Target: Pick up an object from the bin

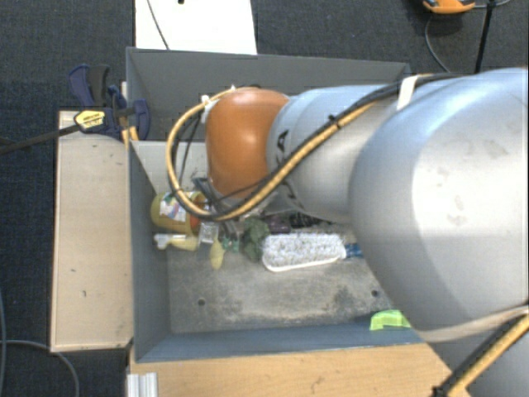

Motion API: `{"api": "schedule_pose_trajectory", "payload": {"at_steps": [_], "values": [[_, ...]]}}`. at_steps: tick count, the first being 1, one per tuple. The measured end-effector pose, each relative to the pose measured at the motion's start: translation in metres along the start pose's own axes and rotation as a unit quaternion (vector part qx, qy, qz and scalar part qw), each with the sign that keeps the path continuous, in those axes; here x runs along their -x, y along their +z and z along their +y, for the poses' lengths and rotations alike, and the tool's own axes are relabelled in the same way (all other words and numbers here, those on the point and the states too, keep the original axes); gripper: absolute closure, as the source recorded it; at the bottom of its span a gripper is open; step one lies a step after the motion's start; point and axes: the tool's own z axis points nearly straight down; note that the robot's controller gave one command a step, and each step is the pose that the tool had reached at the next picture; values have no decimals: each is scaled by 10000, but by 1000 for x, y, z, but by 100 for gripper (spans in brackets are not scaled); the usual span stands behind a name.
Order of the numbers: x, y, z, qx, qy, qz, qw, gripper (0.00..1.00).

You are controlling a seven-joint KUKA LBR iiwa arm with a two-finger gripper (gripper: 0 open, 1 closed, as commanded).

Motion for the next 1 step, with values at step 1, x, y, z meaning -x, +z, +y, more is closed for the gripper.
{"api": "schedule_pose_trajectory", "payload": {"at_steps": [1], "values": [[13, -34, 4, 55, 26, -55, 10000, 100]]}}
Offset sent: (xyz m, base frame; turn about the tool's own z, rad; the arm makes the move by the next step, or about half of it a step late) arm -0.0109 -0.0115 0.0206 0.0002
